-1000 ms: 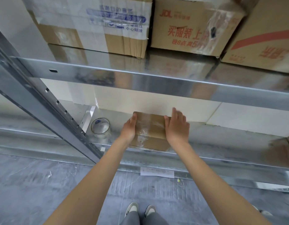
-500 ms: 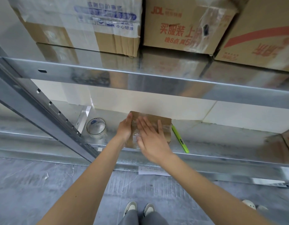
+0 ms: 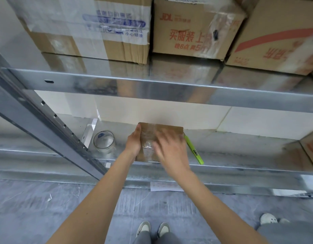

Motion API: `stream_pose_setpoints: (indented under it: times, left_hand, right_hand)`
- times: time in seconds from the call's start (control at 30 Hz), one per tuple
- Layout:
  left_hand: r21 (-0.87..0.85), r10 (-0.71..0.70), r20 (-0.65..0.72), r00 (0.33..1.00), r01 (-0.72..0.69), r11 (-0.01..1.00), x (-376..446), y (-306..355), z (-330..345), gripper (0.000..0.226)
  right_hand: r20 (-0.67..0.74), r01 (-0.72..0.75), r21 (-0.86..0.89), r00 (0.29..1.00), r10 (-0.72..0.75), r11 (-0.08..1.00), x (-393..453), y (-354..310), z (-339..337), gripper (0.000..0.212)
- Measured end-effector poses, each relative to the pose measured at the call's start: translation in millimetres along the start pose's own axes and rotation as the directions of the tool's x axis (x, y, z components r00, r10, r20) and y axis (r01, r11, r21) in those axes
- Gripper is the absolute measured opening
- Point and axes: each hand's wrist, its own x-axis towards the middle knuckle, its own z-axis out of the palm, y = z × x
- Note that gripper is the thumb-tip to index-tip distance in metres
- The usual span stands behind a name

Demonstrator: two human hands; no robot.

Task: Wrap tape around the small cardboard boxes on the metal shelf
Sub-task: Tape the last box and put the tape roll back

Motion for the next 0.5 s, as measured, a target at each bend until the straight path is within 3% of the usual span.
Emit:
stream_pose_setpoints:
  times: [0.03, 0.1, 0.17, 0.2, 0.23, 0.3, 0.5]
  left_hand:
    - [0.002, 0.007, 0.002, 1.000, -0.007, 1.000, -1, -1, -2, 0.064]
    - [0.001, 0.024, 0.018, 1.000, -0.024, 1.000, -1, -5, -2, 0.066]
    - [-0.002, 0.053, 0.030, 0.998, -0.053, 0.999, -1, -6, 1, 0.065]
    - [0.007, 0.065, 0.031, 0.997, -0.066, 0.998, -1, -7, 3, 0.064]
    - [0.019, 0.074, 0.031, 0.997, -0.075, 0.997, -1, -7, 5, 0.063]
    - [0.017, 0.085, 0.027, 0.996, -0.085, 0.996, -1, -10, 5, 0.062]
    - [0.032, 0.217, -0.013, 0.976, -0.216, 0.976, -23, -28, -4, 0.055]
  right_hand:
    - [-0.055, -0.190, 0.035, 0.980, 0.191, 0.981, 6, 6, 0, 0.035]
    - [0.063, -0.593, 0.158, 0.804, 0.591, 0.790, 8, 19, 5, 0.052]
    - [0.295, -0.793, 0.342, 0.600, 0.744, 0.504, 2, 24, 13, 0.058]
    - [0.362, -0.801, 0.467, 0.560, 0.745, 0.375, -1, 25, 18, 0.052]
    - [0.378, -0.776, 0.556, 0.557, 0.740, 0.300, -3, 26, 22, 0.045]
    - [0.357, -0.732, 0.623, 0.580, 0.732, 0.275, -7, 27, 24, 0.038]
    - [0.259, -0.605, 0.723, 0.684, 0.682, 0.333, -39, 20, 30, 0.049]
